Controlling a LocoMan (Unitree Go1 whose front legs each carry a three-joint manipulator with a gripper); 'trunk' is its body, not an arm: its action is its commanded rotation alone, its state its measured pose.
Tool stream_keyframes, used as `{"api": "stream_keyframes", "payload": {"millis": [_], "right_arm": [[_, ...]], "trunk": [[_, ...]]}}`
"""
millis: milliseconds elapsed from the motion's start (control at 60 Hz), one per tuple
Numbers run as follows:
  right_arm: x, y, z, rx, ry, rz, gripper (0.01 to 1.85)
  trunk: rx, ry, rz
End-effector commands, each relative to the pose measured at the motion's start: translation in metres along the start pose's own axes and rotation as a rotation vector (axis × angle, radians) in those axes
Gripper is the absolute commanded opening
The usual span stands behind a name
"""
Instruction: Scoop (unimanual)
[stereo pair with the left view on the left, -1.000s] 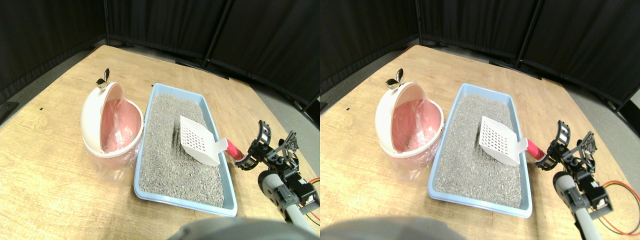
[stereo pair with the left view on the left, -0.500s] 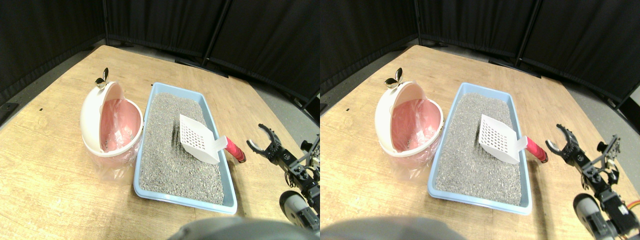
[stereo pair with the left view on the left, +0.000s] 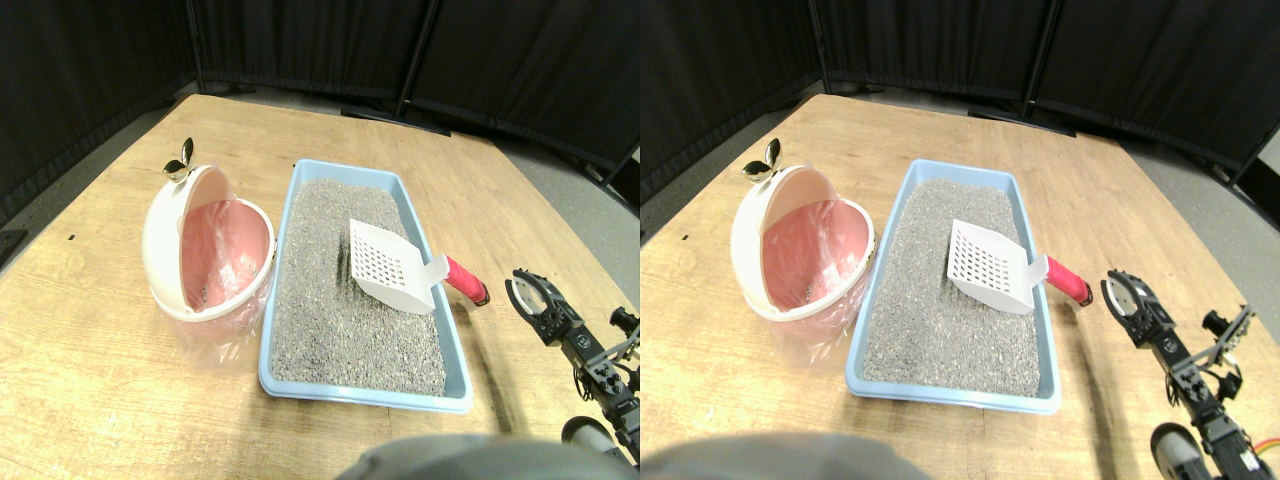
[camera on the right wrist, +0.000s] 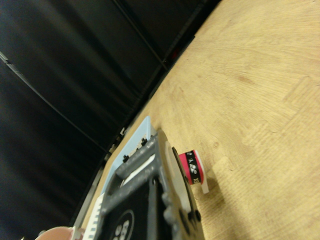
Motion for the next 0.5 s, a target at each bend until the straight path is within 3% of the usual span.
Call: {"api": "stream_keyframes", "payload": {"millis": [17,33,150,417,433,500], "right_arm": [[-0.005,0.007,0.005,-0.031,-0.050,0.014,0.05],[-0.007,0.007,0.004,-0.021,-0.048,-0.016,0.05],[-0.015,0.007,0.002,-0.034,-0.041,-0.039,0.05],[-0.029,0.005,-0.004,-0.057,-0.037,-0.039,0.05],[-0.029,0.005,-0.004,-0.057,-0.037,-0.039,0.05],[-0.031,0.005,-0.006,-0.059,-0.031,-0.045,0.05]], "trunk": [[-0.001,-0.014,-0.018],[-0.001,-0.014,-0.018],[0.010,-0.014,-0.028],[0.016,-0.013,-0.033],[0.030,-0.007,-0.052],[0.031,-0.007,-0.054]]}}
